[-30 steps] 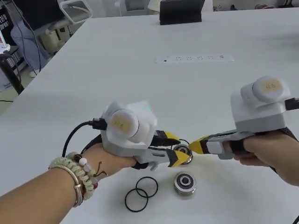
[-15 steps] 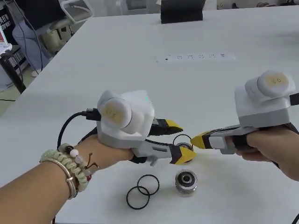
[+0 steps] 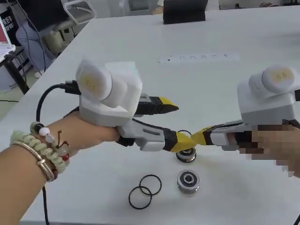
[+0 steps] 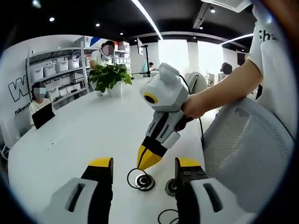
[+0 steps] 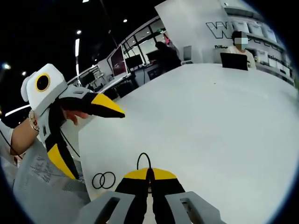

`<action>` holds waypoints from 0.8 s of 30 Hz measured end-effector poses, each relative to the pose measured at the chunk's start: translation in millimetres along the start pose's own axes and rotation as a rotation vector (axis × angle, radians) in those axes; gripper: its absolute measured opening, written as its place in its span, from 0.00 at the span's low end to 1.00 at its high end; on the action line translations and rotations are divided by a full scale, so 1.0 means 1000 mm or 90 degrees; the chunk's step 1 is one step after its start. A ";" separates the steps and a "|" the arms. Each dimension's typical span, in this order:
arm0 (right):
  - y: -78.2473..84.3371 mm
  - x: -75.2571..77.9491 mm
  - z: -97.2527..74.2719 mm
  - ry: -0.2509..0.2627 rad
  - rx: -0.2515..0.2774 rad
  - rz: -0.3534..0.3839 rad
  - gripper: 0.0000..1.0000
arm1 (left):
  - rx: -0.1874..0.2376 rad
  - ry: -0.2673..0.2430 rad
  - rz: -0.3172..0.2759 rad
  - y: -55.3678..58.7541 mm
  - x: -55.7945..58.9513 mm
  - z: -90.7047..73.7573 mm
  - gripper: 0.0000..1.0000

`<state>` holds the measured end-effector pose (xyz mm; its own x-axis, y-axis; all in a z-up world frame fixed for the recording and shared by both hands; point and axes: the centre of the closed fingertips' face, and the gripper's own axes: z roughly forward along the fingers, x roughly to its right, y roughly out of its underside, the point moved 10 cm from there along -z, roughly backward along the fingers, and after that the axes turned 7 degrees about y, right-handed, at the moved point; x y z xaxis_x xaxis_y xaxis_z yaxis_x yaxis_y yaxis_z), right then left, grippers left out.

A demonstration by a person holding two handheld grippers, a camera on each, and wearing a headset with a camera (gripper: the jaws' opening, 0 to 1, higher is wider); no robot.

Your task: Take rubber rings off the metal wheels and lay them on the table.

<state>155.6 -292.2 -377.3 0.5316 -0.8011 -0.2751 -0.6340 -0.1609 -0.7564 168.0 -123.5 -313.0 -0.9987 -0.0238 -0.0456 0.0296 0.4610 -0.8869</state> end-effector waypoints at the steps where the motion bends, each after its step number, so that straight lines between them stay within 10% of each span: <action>1: -0.001 -0.001 0.000 -0.001 0.002 -0.002 0.00 | -0.002 -0.003 0.006 -0.002 0.001 -0.005 0.52; 12: -0.007 -0.006 -0.004 -0.010 0.019 -0.013 0.00 | 0.010 -0.026 0.006 -0.008 0.014 -0.054 0.75; 24: -0.012 -0.010 -0.010 -0.030 0.034 0.001 0.00 | 0.023 -0.089 -0.025 0.010 0.029 -0.102 0.84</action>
<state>152.4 -287.6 -359.5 0.5574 -0.7732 -0.3025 -0.6041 -0.1278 -0.7866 134.8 -28.5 -276.4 -0.9834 -0.1663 -0.0722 -0.0056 0.4255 -0.9049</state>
